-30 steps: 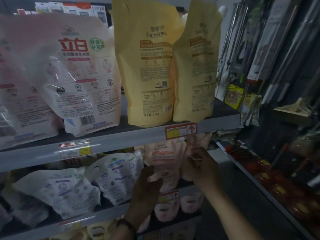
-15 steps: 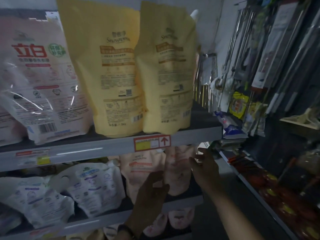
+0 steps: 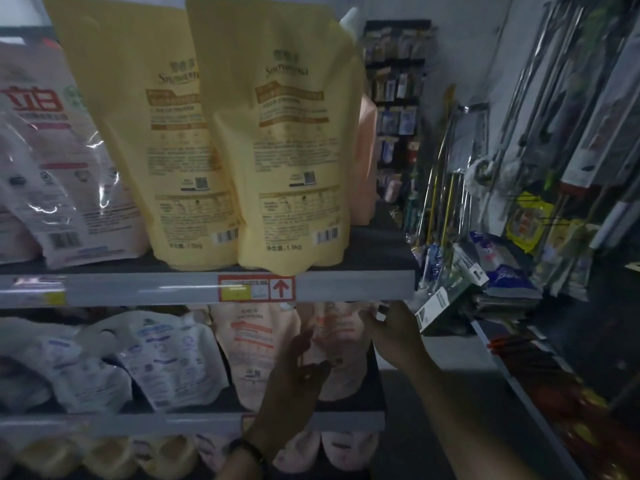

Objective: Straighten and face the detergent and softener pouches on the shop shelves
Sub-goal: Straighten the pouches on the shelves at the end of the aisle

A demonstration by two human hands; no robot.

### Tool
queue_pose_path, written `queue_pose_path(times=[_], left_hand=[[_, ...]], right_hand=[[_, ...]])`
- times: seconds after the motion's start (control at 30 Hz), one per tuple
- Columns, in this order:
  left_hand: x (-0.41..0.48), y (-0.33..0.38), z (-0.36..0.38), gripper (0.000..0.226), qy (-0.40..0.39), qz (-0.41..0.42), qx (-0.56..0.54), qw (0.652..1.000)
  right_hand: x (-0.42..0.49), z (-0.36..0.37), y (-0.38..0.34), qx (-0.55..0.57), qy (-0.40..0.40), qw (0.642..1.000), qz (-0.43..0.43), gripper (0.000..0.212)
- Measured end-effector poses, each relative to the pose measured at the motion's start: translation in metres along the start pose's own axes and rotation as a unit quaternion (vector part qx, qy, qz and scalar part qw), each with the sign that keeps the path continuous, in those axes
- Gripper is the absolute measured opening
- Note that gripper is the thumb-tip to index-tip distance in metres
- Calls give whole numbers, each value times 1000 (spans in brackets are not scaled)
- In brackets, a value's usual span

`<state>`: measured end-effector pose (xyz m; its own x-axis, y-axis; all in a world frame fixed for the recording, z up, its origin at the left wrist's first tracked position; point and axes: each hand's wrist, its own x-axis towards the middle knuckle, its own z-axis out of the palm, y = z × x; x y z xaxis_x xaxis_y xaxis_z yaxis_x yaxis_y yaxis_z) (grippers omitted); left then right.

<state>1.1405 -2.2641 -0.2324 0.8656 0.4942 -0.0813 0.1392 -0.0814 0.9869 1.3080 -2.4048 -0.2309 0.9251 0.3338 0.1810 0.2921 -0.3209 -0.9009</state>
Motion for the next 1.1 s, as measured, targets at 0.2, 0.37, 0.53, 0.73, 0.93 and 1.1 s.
queue_pose_path(times=[0.2, 0.37, 0.53, 0.73, 0.93, 1.1], left_hand=[[-3, 11, 7, 51, 7, 11, 15, 1000], [-4, 7, 2, 52, 20, 4, 39, 999], [0, 5, -1, 50, 10, 10, 34, 999], [5, 1, -7, 54, 7, 17, 67, 998], [7, 3, -8, 38, 7, 28, 35, 999], [7, 3, -10, 33, 2, 43, 70, 997]], right_hand=[[3, -3, 0, 2, -13, 1000, -25, 24], [1, -2, 4, -51, 23, 997, -60, 16], [-5, -4, 3, -94, 68, 987, -113, 12], [-17, -11, 9, -19, 20, 994, -105, 31], [-29, -22, 9, 52, 16, 992, -114, 16], [-46, -27, 10, 52, 29, 994, -89, 18]])
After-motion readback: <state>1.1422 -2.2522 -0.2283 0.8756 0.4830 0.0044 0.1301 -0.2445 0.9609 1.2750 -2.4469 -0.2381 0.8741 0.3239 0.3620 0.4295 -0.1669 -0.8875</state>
